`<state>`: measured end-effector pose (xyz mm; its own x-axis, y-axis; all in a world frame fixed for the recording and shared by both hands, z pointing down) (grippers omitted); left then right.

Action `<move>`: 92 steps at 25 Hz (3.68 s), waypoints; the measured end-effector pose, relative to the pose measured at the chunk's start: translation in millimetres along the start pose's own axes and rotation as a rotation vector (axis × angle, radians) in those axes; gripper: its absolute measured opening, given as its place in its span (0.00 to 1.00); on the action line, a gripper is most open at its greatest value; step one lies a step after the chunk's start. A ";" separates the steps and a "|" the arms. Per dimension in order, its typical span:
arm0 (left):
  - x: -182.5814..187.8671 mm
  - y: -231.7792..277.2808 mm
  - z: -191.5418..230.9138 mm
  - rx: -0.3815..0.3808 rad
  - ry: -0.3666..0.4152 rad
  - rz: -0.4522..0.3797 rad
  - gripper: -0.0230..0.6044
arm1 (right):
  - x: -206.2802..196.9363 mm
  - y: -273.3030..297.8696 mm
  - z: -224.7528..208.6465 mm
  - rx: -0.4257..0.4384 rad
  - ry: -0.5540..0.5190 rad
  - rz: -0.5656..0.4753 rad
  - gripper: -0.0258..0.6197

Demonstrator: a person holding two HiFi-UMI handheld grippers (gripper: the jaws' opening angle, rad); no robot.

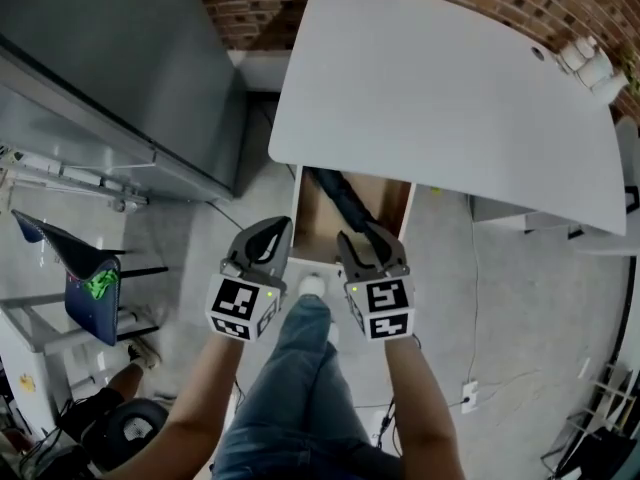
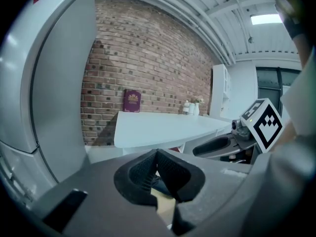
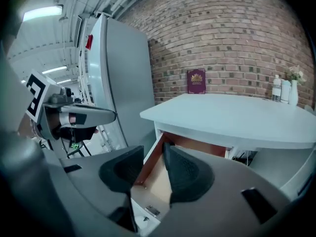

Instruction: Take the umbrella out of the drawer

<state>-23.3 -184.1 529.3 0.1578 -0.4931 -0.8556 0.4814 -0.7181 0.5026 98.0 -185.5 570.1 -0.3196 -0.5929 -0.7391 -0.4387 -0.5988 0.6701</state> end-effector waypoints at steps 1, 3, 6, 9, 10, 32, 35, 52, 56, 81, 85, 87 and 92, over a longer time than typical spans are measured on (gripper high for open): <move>-2.8 5.0 1.8 -0.001 -0.005 0.004 0.03 | -5.6 8.8 -3.5 0.001 -0.003 0.019 0.29; -10.0 14.0 5.9 -0.004 -0.012 0.016 0.03 | -19.2 27.0 -8.3 0.023 0.001 0.068 0.35; -23.1 29.0 14.4 -0.003 -0.020 0.043 0.03 | -39.4 56.4 -15.6 0.051 0.010 0.144 0.43; -34.2 46.2 20.5 0.000 -0.029 0.062 0.03 | -57.5 84.0 -27.7 0.037 -0.007 0.200 0.44; -38.1 52.0 21.5 0.000 -0.032 0.067 0.03 | -63.9 92.8 -31.8 0.030 -0.012 0.216 0.44; -112.2 98.0 54.3 0.025 -0.114 0.180 0.03 | -149.4 251.6 -85.8 -0.173 -0.174 0.546 0.53; -113.5 99.4 61.4 0.035 -0.116 0.180 0.03 | -151.3 262.6 -87.8 -0.203 -0.242 0.586 0.53; -117.8 90.5 57.2 0.041 -0.115 0.188 0.03 | -147.3 251.4 -89.1 -0.203 -0.250 0.655 0.41; -113.0 84.7 53.3 0.049 -0.113 0.176 0.03 | -144.4 242.1 -83.8 -0.191 -0.241 0.695 0.40; -49.7 15.4 13.3 0.051 -0.054 0.128 0.03 | -119.3 107.1 -37.8 0.019 -0.143 0.808 0.41; -33.2 6.7 5.9 0.050 -0.037 0.120 0.03 | -118.5 73.7 -34.2 0.003 -0.173 0.848 0.41; -23.6 1.7 1.1 0.046 -0.026 0.112 0.03 | -114.9 62.8 -29.5 0.012 -0.187 0.836 0.41; -2.9 -16.2 -15.3 0.036 0.000 0.102 0.03 | -99.6 33.4 -18.0 0.021 -0.230 0.781 0.41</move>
<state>-18.4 -163.5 521.7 0.2045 -0.5648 -0.7995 0.4314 -0.6811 0.5916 130.3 -156.1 667.3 -0.7031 -0.7088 -0.0563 -0.0330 -0.0466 0.9984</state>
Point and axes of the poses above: the fingertips, and each gripper's own axes: y forward along the fingers, z to its left, x out of its top, the point moved 2 cm from there along -y, backward along the fingers, and after that the axes turned 10 degrees about z, right-handed, at the moved point
